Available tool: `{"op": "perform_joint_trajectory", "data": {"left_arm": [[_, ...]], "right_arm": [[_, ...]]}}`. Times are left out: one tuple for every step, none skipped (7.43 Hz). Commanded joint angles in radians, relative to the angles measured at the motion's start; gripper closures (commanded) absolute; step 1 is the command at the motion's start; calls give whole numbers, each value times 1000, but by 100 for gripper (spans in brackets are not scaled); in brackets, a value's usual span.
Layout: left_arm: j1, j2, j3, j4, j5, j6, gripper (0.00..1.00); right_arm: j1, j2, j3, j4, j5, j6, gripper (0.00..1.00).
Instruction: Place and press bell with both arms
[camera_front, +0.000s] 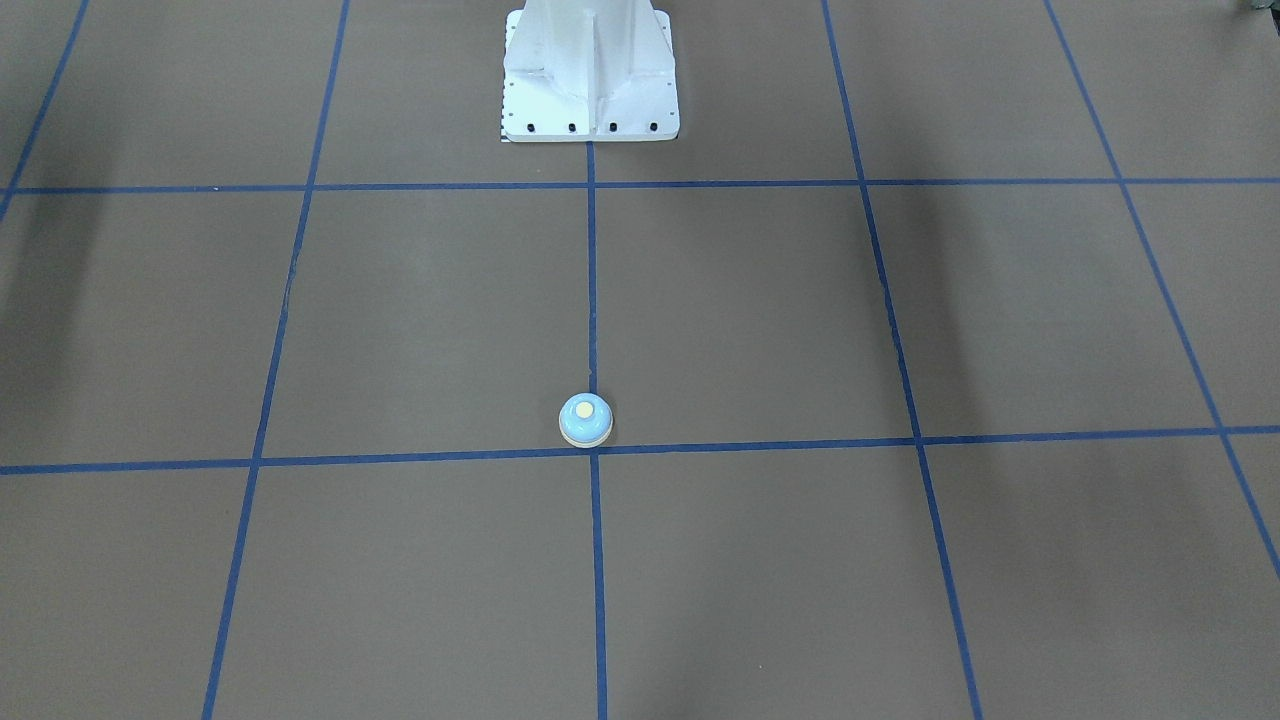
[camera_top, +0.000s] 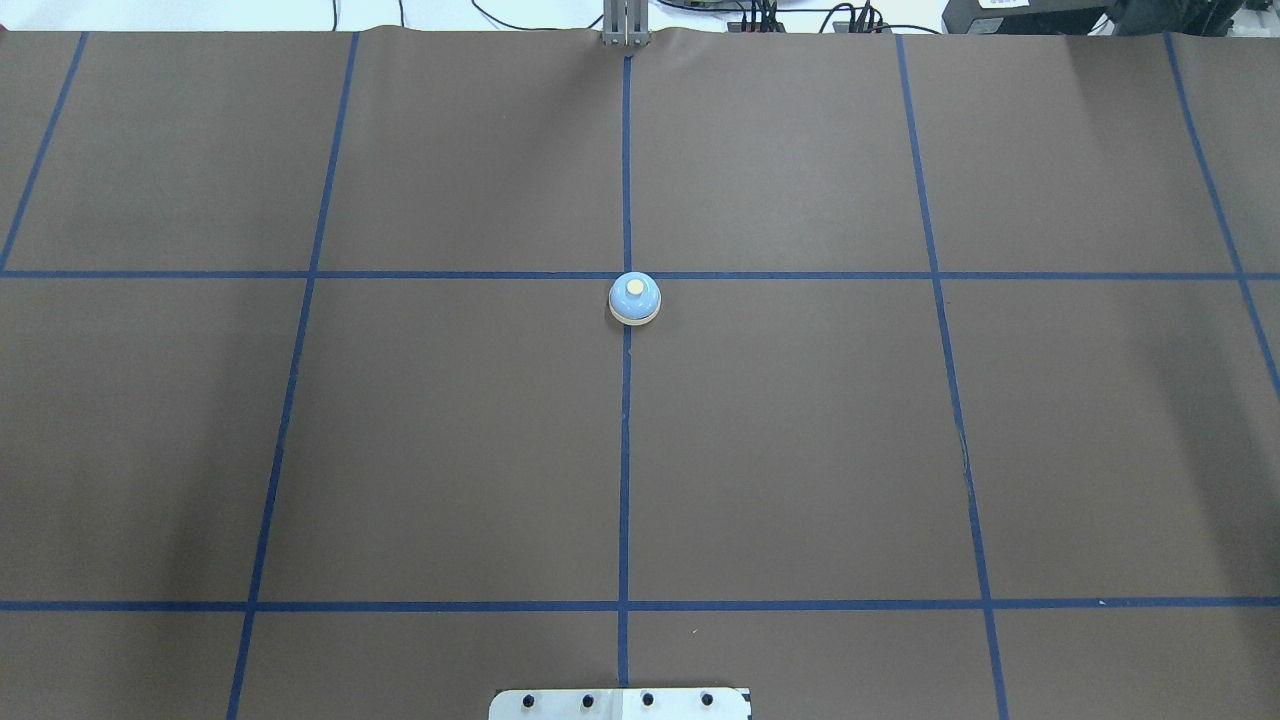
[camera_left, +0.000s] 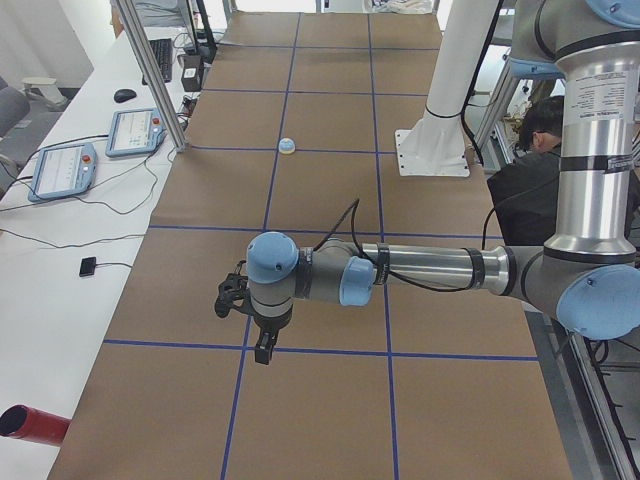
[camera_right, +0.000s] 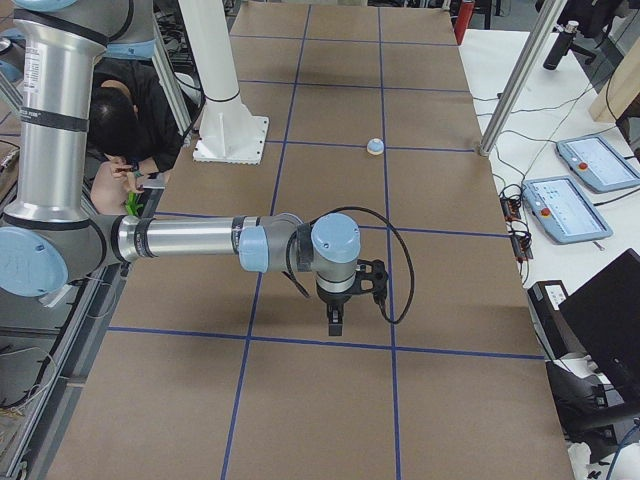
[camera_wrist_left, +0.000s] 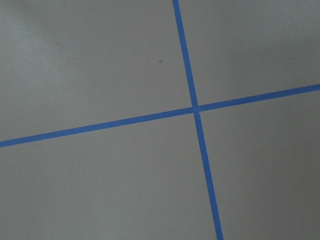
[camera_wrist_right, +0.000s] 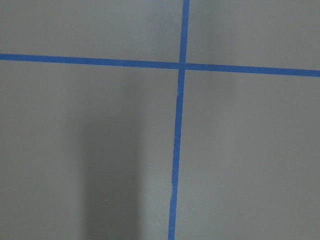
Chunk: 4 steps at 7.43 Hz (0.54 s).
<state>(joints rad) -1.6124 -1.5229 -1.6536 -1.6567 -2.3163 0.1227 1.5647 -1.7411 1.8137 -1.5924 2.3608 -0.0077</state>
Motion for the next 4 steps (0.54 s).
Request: {"op": "perform_joint_trajectory", "data": {"left_arm": [[0,0,3,0,2,0,0],[0,0,5,0,2,0,0],[0,0,5,0,2,0,0],[0,1,5,-2,0,-2,0]], "right_arm": [[1,3,-1,-1,0,0,0],[1,3,2,-1,0,0,0],[0,5,4,-3,0,0,0],[0,9,-1,-3,0,0,0]]}}
